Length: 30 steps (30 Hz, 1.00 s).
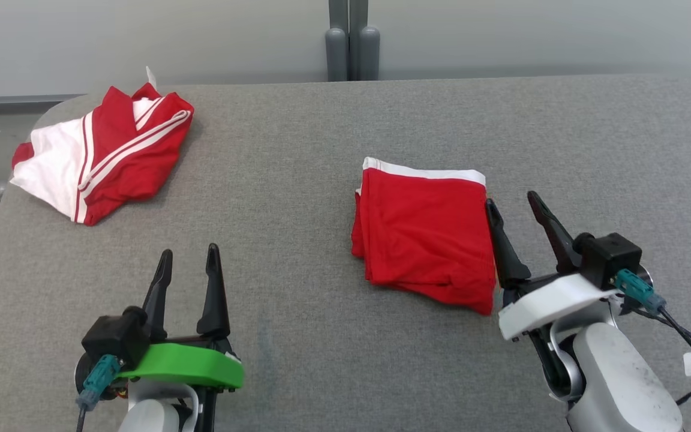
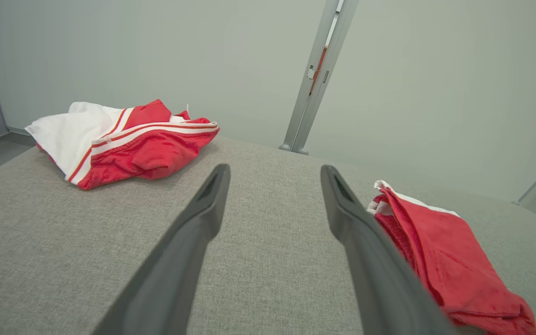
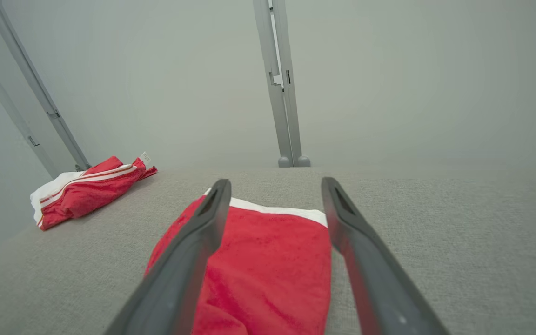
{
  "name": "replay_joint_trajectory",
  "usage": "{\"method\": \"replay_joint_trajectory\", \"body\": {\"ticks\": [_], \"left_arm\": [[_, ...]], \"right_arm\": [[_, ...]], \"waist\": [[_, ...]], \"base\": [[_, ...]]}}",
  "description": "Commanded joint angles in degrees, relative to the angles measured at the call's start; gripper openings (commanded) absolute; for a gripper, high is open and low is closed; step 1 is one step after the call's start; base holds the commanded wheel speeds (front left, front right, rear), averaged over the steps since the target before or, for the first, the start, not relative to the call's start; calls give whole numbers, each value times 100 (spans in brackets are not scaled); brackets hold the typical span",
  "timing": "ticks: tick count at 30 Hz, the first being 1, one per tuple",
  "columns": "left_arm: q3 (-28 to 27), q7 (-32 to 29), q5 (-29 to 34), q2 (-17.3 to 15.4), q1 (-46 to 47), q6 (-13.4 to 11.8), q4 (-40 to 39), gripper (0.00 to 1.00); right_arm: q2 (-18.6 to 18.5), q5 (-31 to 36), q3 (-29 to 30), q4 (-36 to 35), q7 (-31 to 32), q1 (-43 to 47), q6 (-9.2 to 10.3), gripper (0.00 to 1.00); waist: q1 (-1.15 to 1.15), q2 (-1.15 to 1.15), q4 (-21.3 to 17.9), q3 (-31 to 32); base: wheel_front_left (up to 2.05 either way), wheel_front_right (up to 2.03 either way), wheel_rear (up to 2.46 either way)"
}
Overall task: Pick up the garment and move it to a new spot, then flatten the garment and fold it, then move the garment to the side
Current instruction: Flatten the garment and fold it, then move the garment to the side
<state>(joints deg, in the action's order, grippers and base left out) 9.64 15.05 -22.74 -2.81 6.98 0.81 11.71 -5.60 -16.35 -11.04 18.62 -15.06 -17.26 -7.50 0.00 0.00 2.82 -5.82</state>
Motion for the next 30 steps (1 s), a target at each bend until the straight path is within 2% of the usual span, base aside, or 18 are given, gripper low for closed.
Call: {"method": "replay_joint_trajectory", "body": {"ticks": [1, 10, 30], "left_arm": [[-29, 19, 20, -17, -125, -17, -13, 100], [-73, 19, 97, -17, -480, -62, -108, 100], [41, 19, 159, -17, -594, -88, -73, 100]], "right_arm": [[38, 64, 120, -98, -16, 171, 2, 100], [190, 232, 649, -536, -16, 800, 2, 100], [257, 310, 728, -226, -16, 913, 2, 100]], "waist": [[0, 0, -103, 73], [0, 0, -212, 183], [0, 0, -208, 344]], "base": [[0, 0, 0], [0, 0, 0], [0, 0, 0]]}}
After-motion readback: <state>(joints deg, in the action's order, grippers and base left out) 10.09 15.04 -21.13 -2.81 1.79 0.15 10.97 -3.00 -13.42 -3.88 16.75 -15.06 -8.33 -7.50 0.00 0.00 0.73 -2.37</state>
